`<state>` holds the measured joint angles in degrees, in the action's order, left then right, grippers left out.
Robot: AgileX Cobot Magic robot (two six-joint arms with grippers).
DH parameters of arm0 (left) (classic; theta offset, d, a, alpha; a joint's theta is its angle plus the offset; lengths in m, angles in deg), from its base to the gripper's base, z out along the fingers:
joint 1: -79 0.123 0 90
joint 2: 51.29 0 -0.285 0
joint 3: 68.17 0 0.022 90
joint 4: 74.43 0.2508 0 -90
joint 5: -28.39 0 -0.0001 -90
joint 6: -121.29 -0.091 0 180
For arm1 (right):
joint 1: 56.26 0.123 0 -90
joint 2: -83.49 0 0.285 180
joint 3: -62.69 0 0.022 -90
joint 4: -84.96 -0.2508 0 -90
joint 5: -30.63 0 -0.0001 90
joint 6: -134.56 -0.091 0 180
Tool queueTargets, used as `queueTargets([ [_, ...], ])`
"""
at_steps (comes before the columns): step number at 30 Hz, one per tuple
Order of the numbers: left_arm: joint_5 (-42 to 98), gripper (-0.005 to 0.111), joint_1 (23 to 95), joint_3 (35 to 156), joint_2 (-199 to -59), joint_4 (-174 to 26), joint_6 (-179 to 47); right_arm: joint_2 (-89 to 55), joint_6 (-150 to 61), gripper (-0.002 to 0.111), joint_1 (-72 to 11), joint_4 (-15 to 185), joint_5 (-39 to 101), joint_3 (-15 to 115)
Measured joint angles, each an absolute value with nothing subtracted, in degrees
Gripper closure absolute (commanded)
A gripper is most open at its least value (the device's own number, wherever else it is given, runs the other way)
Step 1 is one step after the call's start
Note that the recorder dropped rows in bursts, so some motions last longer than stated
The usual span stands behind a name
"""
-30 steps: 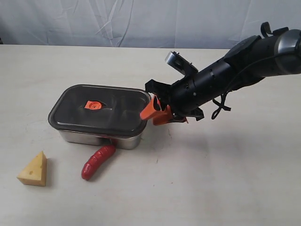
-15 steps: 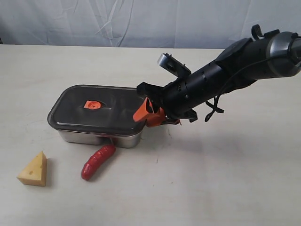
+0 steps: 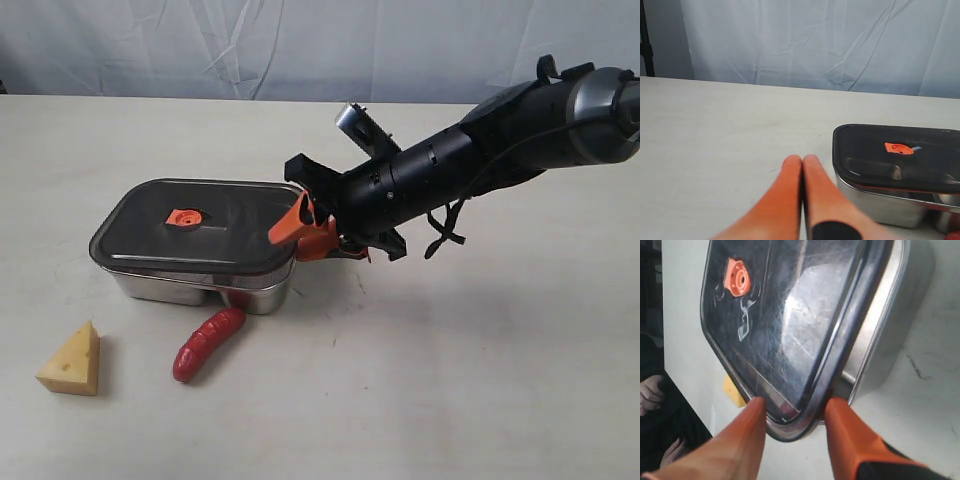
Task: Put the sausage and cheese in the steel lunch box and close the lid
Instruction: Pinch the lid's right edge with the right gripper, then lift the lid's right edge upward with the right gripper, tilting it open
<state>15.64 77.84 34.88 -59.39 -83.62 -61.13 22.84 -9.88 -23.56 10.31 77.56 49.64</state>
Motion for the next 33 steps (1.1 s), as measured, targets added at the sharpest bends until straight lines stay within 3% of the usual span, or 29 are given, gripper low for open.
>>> queueTargets([
  [17, 15.64, 0.107, 77.84, 34.88, -59.39, -83.62, -61.13, 22.84, -14.93, 0.069, -23.56, 17.23, 79.82, 48.93],
  [33, 15.64, 0.107, 77.84, 34.88, -59.39, -83.62, -61.13, 22.84, -8.56, 0.069, -23.56, 5.62, 76.67, 44.91],
])
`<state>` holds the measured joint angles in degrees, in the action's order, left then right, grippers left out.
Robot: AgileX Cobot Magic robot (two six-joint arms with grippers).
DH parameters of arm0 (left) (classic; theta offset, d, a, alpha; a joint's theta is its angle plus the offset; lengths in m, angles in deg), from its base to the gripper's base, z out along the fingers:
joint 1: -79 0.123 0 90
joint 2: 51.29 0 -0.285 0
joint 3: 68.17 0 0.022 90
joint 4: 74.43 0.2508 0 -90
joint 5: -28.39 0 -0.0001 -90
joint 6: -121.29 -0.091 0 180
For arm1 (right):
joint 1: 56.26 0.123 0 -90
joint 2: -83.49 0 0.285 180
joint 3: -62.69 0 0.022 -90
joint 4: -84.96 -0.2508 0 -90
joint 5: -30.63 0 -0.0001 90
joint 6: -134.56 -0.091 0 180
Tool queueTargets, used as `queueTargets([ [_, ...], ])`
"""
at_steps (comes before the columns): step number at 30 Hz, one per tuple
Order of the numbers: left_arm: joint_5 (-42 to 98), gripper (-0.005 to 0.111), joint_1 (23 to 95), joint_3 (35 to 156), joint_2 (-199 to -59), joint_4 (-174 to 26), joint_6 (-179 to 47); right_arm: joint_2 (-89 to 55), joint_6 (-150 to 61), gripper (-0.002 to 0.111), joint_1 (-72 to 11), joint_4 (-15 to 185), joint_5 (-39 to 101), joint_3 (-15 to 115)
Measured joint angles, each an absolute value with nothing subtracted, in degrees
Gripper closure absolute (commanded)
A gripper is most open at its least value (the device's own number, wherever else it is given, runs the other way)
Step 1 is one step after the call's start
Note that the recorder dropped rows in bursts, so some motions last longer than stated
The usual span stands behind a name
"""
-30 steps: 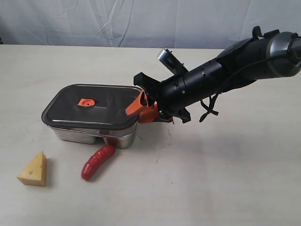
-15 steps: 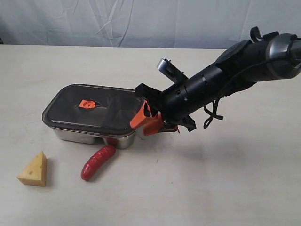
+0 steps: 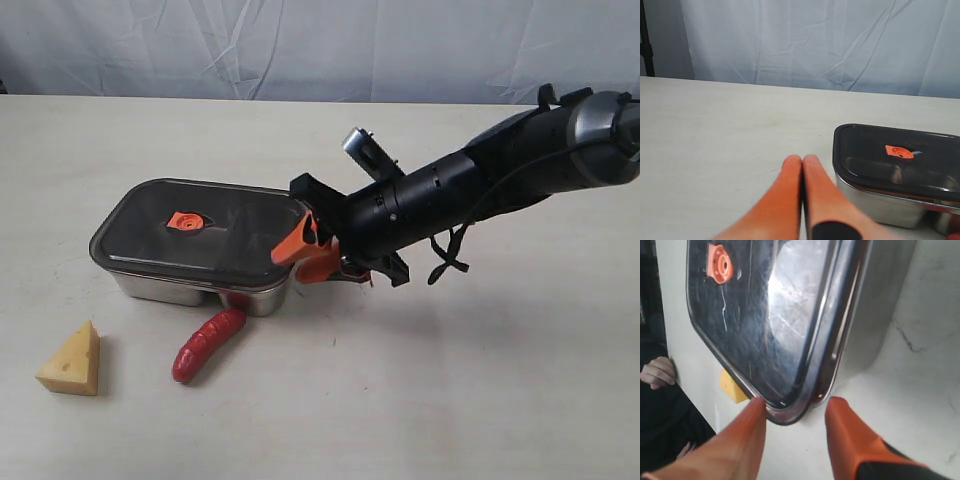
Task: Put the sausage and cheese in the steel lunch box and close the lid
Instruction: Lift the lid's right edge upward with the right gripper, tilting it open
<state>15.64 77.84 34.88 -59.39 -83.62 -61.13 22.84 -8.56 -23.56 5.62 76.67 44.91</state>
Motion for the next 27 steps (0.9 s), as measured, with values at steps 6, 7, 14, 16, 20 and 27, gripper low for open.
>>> queueTargets([
  [6, 15.64, 0.107, 77.84, 34.88, -59.39, -83.62, -61.13, 22.84, -7.93, 0.069, -23.07, 5.07, 75.25, 44.91],
  [7, 15.64, 0.107, 77.84, 34.88, -59.39, -83.62, -61.13, 22.84, -7.82, 0.069, -22.71, 4.94, 74.92, 44.91],
  [14, 15.64, 0.107, 77.84, 34.88, -59.39, -83.62, -61.13, 22.84, -7.25, 0.069, -20.05, 4.09, 72.22, 44.91],
  [16, 15.64, 0.107, 77.84, 34.88, -59.39, -83.62, -61.13, 22.84, -7.13, 0.069, -19.91, 3.79, 71.69, 44.91],
  [20, 15.64, 0.107, 77.84, 34.88, -59.39, -83.62, -61.13, 22.84, -7.01, 0.069, -19.69, 3.13, 71.2, 44.78],
  [27, 15.64, 0.107, 77.84, 34.88, -59.39, -83.62, -61.13, 22.84, -6.75, 0.069, -19.69, 1.41, 71.2, 44.74],
])
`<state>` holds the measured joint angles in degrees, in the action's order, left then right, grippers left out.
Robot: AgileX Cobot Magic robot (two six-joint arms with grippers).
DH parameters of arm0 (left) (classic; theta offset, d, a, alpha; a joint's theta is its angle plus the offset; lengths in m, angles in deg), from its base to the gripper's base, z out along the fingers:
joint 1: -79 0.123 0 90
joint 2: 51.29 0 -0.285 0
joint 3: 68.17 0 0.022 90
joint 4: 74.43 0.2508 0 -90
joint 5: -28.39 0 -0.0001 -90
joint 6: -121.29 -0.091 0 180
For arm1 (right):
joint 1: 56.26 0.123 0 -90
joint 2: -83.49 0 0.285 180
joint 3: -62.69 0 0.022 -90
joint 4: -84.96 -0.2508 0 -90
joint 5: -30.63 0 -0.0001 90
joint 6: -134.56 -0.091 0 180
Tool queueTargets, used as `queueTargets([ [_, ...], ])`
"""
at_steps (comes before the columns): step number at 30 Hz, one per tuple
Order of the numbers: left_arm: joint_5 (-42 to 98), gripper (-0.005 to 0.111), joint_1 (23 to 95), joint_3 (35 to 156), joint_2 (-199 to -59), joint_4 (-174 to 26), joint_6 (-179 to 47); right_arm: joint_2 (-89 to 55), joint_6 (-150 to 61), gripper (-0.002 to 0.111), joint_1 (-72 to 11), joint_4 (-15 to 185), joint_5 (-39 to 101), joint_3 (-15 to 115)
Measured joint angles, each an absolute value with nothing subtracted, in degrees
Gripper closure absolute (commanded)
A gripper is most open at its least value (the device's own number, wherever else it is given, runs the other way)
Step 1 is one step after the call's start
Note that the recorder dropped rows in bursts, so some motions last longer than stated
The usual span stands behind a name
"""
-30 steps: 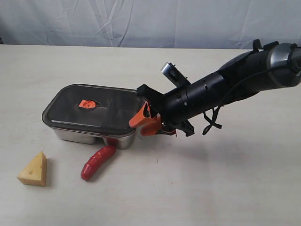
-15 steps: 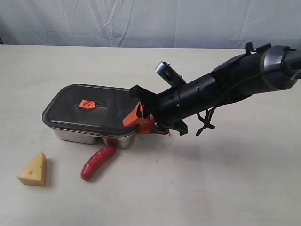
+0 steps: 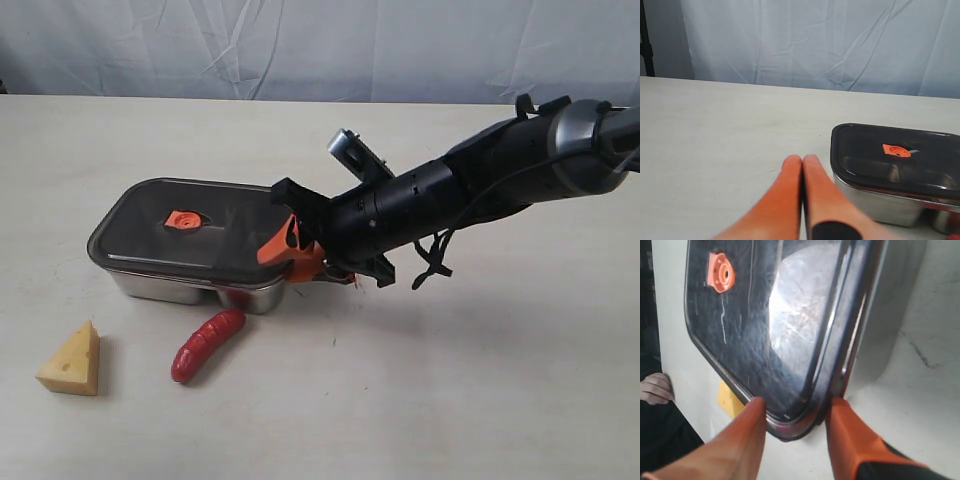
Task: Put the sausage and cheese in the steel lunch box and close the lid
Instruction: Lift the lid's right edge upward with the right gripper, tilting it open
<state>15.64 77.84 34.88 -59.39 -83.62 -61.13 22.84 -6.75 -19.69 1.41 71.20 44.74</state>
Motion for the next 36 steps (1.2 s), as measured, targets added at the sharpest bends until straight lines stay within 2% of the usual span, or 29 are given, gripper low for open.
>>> queueTargets([
  [9, 15.64, 0.107, 77.84, 34.88, -59.39, -83.62, -61.13, 22.84, -4.52, 0.071, -19.69, -2.2, 70.39, 44.74],
  [10, 15.64, 0.107, 77.84, 34.88, -59.39, -83.62, -61.13, 22.84, -4.43, 0.074, -19.69, -2.38, 69.63, 44.74],
  [12, 15.64, 0.107, 77.84, 34.88, -59.39, -83.62, -61.13, 22.84, -4.39, 0.091, -19.69, -2.38, 68.74, 44.74],
  [13, 15.64, 0.107, 77.84, 34.88, -59.39, -83.62, -61.13, 22.84, -4.39, 0.105, -19.69, -2.38, 68.58, 44.74],
  [14, 15.64, 0.107, 77.84, 34.88, -59.39, -83.62, -61.13, 22.84, -4.39, 0.109, -19.69, -2.49, 68.31, 44.74],
  [36, 15.64, 0.107, 77.84, 34.88, -59.39, -83.62, -61.13, 22.73, -1.77, 0.109, -19.69, -3.53, 70.1, 44.74],
])
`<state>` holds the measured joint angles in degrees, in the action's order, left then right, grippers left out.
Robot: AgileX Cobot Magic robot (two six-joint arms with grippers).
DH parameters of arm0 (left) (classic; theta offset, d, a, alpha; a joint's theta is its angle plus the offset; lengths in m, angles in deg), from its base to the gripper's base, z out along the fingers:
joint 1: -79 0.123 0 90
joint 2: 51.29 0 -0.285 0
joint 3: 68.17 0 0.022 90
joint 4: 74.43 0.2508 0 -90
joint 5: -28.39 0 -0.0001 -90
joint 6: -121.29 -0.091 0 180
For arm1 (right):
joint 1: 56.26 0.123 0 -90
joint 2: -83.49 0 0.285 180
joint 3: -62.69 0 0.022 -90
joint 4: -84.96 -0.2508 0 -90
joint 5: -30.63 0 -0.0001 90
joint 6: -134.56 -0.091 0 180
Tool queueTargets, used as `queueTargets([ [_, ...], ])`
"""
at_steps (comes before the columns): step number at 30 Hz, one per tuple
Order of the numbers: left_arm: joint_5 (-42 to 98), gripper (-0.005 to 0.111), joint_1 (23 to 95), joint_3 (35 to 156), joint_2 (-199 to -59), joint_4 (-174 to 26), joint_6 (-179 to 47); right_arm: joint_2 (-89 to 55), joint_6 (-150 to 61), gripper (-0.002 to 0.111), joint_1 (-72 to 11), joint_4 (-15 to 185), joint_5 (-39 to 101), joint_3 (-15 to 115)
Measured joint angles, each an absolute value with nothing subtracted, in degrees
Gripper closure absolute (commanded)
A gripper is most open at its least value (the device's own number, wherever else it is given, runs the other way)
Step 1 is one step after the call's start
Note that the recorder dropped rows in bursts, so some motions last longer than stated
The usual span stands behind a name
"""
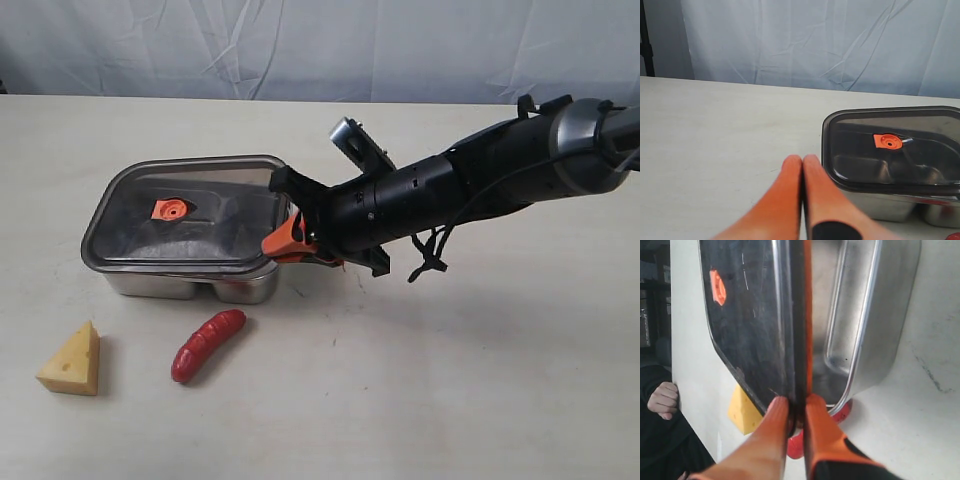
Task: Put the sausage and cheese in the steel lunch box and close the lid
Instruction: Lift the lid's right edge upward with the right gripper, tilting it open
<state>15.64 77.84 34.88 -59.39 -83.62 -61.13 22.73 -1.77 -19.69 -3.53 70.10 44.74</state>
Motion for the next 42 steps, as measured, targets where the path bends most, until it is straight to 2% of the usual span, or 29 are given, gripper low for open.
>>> queueTargets([
  [29, 15.64, 0.107, 77.84, 34.88, -59.39, -83.62, -61.13, 16.11, 0.02, 0.109, -19.44, 1.8, 67.22, 44.74],
  [42, 15.64, 0.107, 77.84, 34.88, -59.39, -83.67, -61.13, 15.99, 2.49, 0.109, -19.44, -2.98, 68.56, 44.74],
])
